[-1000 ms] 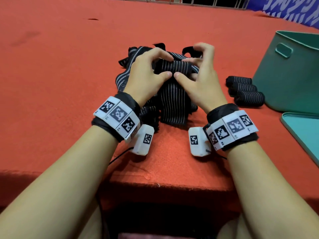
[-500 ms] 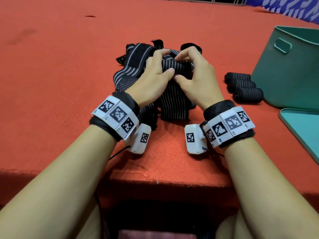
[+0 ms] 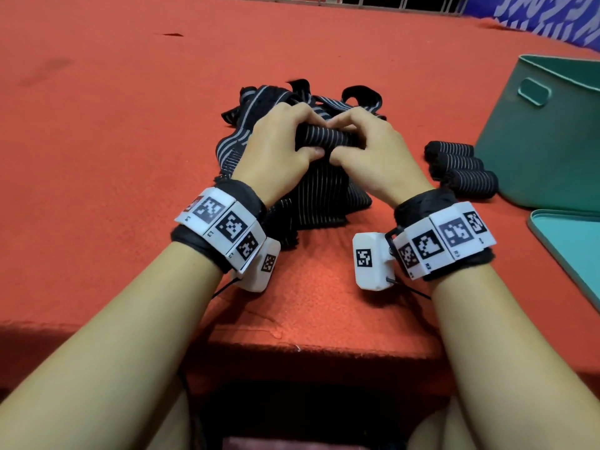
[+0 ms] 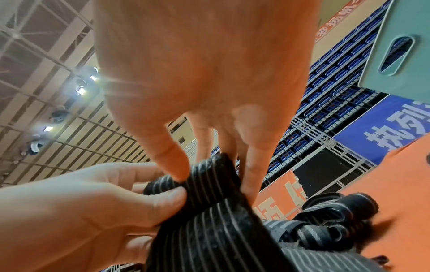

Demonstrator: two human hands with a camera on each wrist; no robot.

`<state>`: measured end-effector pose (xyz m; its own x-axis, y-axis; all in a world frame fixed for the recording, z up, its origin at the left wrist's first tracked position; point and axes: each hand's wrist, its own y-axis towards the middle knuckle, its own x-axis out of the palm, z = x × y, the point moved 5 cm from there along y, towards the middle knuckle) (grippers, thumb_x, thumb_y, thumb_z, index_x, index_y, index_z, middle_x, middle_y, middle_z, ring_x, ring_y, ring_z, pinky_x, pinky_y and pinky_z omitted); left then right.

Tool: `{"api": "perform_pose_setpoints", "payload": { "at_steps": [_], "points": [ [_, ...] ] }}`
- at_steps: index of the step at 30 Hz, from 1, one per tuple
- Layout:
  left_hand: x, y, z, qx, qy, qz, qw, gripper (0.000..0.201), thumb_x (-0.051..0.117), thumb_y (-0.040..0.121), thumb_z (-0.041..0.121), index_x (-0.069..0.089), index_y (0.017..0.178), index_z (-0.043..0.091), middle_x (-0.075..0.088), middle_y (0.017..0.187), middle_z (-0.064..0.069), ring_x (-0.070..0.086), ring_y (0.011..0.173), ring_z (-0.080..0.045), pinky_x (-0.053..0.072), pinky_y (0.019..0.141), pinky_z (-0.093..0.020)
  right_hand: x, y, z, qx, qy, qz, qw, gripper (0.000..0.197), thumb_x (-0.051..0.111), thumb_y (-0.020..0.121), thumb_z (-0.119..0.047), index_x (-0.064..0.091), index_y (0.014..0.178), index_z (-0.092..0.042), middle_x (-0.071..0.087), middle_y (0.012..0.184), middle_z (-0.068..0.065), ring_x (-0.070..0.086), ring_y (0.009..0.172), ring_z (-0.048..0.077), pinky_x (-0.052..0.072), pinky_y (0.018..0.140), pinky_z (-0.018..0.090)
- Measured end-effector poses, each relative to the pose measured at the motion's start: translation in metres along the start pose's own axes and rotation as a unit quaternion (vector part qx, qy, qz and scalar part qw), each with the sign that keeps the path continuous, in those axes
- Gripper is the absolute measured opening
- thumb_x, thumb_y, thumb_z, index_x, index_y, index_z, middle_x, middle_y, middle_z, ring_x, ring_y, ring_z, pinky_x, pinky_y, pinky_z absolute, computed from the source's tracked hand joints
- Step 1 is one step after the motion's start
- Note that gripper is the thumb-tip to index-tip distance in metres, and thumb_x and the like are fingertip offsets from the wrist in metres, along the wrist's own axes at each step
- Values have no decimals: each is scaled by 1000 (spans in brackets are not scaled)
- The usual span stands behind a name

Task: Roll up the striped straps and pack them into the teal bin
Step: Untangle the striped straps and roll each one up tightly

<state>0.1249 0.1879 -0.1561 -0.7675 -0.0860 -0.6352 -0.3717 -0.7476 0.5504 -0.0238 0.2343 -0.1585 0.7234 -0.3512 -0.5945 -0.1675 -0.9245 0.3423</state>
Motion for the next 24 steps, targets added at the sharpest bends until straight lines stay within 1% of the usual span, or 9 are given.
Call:
{"api": "perform_pose_setpoints", "payload": {
  "at_steps": [1,3,6,10,14,16,18,22,24],
  "points": [
    [1,0,1,2,4,-4,1000,34,76,84,18,69,116,25,57,111,6,48,104,-6,30,86,-19,0,1,1,5,16,-5,1000,32,59,82,-15,66,110,-28,69,112,-9,61,104,9,44,85,22],
    [2,-1,3,2,9,-15,1000,34,77,83,16,69,115,25,54,111,7,48,104,-6,31,88,-19,-2,1,3,-1,6,-12,1000,27,55,84,-13,63,105,-28,72,110,-1,63,98,16,42,79,25],
    [4,-2,4,-7,8,-31,999,36,76,83,14,65,116,24,56,117,5,51,111,-10,32,90,-20,-4,-2,3,-23,-29,-16,999,27,57,86,-12,61,107,-28,70,111,-1,62,98,17,42,76,24],
    [4,-2,2,-37,-9,-33,999,45,75,87,22,56,128,21,59,123,10,52,115,-8,34,90,-19,-9,-4,1,-41,-47,21,998,27,58,87,-13,63,112,-24,66,107,-6,57,84,3,35,67,7],
    [5,2,-6,-98,-88,-57,990,45,74,90,26,56,130,16,64,117,5,60,110,-12,48,95,-31,-11,-2,1,-43,-17,42,998,26,58,89,-15,65,113,-24,67,108,-6,59,83,7,38,67,12],
    [5,3,-6,-106,-131,-69,983,38,68,96,22,52,129,13,62,114,6,60,109,-9,48,96,-26,-9,-1,1,-21,59,31,998,27,60,86,-15,65,110,-25,69,105,-6,62,81,6,45,72,18],
    [6,2,-3,-116,-166,-80,976,33,60,102,20,44,130,15,57,109,11,58,103,-4,48,90,-20,-7,0,0,-5,127,12,992,33,65,81,-14,65,112,-24,69,105,-4,66,87,7,51,75,25],
    [7,-1,1,-155,-241,-101,953,28,51,106,24,31,125,23,57,113,3,63,103,-11,54,89,-34,-3,0,-4,-17,152,17,988,56,70,67,-13,63,123,-17,69,119,0,67,108,12,56,87,29],
    [6,-1,2,-167,-247,-103,949,28,51,106,24,31,125,22,58,111,3,64,101,-11,55,86,-33,-2,-1,-5,-30,151,26,988,55,66,68,-9,64,123,-16,69,120,-2,65,114,12,56,96,33]
  ]
}}
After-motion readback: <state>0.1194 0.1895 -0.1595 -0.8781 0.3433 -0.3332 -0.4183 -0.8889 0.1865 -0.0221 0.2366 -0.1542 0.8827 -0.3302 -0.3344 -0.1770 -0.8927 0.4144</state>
